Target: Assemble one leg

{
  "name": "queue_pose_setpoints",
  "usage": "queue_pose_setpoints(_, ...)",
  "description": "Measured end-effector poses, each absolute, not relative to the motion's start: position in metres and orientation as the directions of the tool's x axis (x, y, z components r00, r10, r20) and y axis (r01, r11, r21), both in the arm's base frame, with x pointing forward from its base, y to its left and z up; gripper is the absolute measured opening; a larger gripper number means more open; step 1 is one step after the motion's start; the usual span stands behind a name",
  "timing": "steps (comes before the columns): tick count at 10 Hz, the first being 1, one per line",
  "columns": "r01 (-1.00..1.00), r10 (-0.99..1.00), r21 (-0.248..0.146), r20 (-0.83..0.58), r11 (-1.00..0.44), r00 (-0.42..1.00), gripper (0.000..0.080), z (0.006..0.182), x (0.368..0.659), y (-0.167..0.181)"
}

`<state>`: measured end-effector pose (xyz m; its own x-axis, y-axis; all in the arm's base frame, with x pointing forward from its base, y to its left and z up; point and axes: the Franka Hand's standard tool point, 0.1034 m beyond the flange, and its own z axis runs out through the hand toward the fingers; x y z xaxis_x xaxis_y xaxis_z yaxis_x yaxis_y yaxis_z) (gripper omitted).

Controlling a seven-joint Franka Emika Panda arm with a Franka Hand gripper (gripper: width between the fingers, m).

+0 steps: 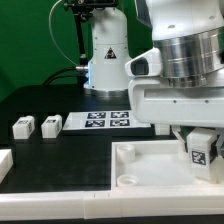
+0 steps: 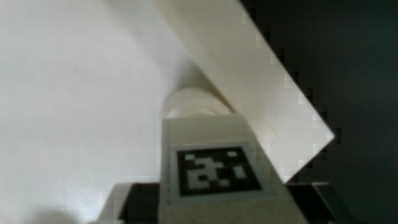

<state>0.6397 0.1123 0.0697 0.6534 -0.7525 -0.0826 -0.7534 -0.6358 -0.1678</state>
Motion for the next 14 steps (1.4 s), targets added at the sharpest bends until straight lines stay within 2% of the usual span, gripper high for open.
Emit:
queue_pose_setpoints(2, -0.933, -0.924, -0.142, -0.153, -0.329, 0.35, 0.029, 0.068, 0.636, 0.118)
queue_pose_setpoints(5, -0.996, -0.978, -0.087, -0.207, -0.023, 0.041, 0.029, 0.067, 0.635, 0.127)
queue_pose_setpoints(6, -0.993, -0.975, -0.096, -0.202, -0.071, 0.089, 0.029, 0.067, 0.635, 0.126)
queue_pose_setpoints(7, -0.985, -0.968, -0.109, -0.195, -0.136, 0.155, 0.0391, 0.067, 0.635, 0.126)
queue_pose_setpoints(8, -0.962, -0.947, -0.125, -0.183, -0.244, 0.264, 0.0526, 0.067, 0.634, 0.123)
queue_pose_setpoints(9, -0.878, -0.869, -0.154, -0.143, -0.453, 0.473, 0.0526, 0.068, 0.635, 0.117)
queue_pose_setpoints(10, -0.778, -0.771, -0.151, -0.113, -0.609, 0.626, 0.0624, 0.071, 0.636, 0.116)
queue_pose_setpoints(14, -0.495, -0.495, -0.183, -0.047, -0.849, 0.868, 0.0649, 0.069, 0.636, 0.115)
